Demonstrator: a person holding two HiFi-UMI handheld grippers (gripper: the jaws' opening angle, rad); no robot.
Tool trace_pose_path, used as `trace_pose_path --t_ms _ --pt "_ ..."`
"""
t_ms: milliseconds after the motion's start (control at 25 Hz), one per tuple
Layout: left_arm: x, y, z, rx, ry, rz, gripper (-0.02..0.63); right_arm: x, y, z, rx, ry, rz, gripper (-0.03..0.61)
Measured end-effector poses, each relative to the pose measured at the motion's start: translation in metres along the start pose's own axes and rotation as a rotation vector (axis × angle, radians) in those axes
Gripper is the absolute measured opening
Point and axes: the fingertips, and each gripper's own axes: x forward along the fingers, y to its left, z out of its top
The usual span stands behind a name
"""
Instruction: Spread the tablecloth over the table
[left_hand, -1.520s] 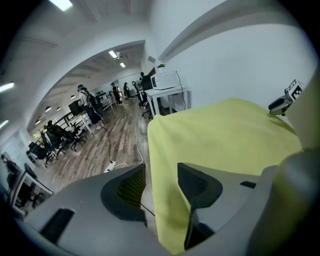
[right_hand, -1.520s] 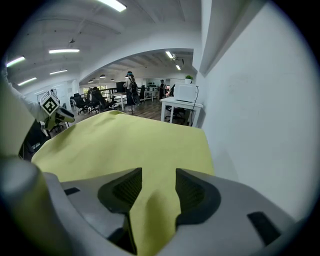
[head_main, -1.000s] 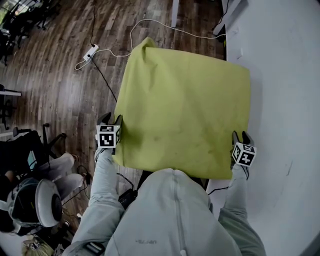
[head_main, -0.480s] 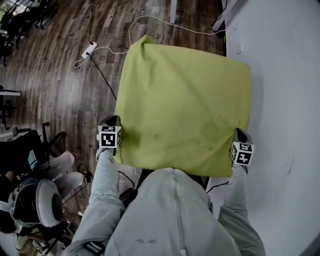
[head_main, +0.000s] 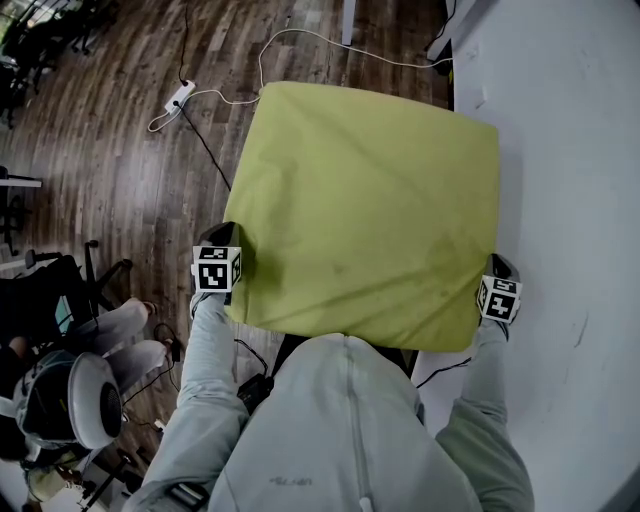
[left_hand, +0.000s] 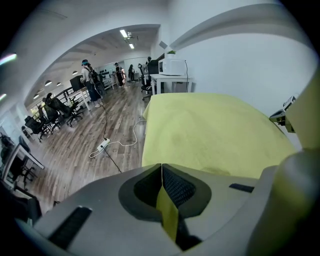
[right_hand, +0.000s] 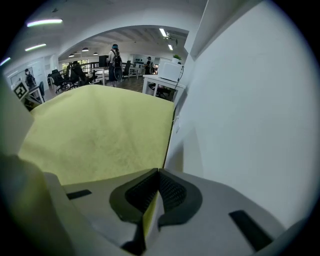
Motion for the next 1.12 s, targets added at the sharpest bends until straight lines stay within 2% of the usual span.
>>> trace_pose_path --t_ms 240,440,560,640,680,720,840,1120 --pt "-0.008 0.002 0.008 0.028 -0.026 0.020 0.025 0.011 -0.021 0.003 0.016 0.009 -0.079 0.023" --pt "-0.015 0.006 0.017 0.018 -0.061 0.034 0.026 0.001 -0.024 0.018 0.060 -0.049 -0.066 0.025" --pt "-0.020 0.002 0.013 0.007 -0.071 -0.005 0.026 -0.011 -0.014 0.035 0.053 -0.113 -0.036 0.026" --pt "-0.022 -0.004 0.009 0.001 -0.070 -0.051 0.041 -0.017 0.001 0.049 0.031 -0.155 -0.004 0.026" --pt "-0.023 -0.007 0.005 0.000 -0.063 -0.067 0.112 -0.019 0.011 0.057 0.015 -0.174 0.016 0.026" --pt "-0.024 -0.008 0.001 0.001 -0.053 -0.075 0.148 -0.020 0.022 0.065 -0.004 -0.191 0.038 0.026" --pt "-0.026 -0.008 -0.013 -0.006 -0.025 -0.071 0.181 -0.020 0.058 0.087 -0.069 -0.230 0.097 0.026" --pt "-0.034 -0.004 -0.040 -0.106 0.018 -0.084 0.261 -0.024 0.156 0.131 -0.160 -0.290 0.270 0.026"
